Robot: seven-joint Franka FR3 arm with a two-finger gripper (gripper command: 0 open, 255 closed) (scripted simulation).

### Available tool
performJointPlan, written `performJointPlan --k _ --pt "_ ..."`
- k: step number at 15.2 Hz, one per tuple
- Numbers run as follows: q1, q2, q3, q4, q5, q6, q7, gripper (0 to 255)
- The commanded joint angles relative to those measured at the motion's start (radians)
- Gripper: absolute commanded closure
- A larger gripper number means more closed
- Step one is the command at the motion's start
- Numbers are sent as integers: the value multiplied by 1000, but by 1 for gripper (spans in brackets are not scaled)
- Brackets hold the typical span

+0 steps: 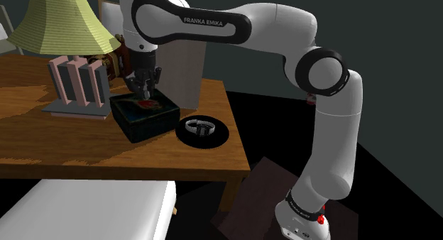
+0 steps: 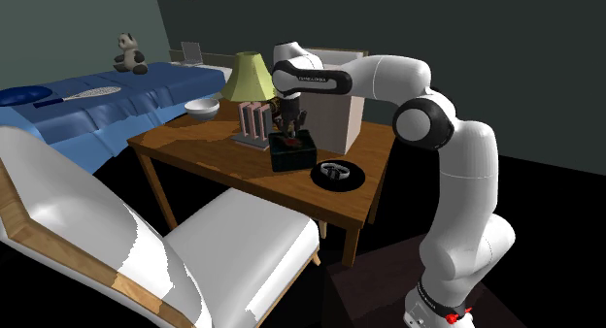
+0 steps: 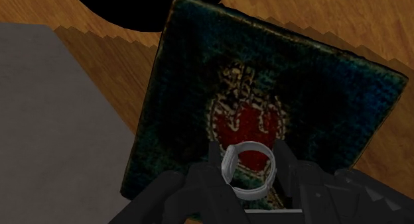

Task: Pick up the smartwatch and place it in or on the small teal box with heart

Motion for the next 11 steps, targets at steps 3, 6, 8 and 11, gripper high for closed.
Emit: performJointPlan --k 3,6,8,11 --pt "0 0 0 0 0 0 0 0" --pt "0 0 0 0 0 0 0 0" --pt "16 17 1 93 -7 -76 -2 0" --pt "36 42 2 192 -18 -151 -3 0"
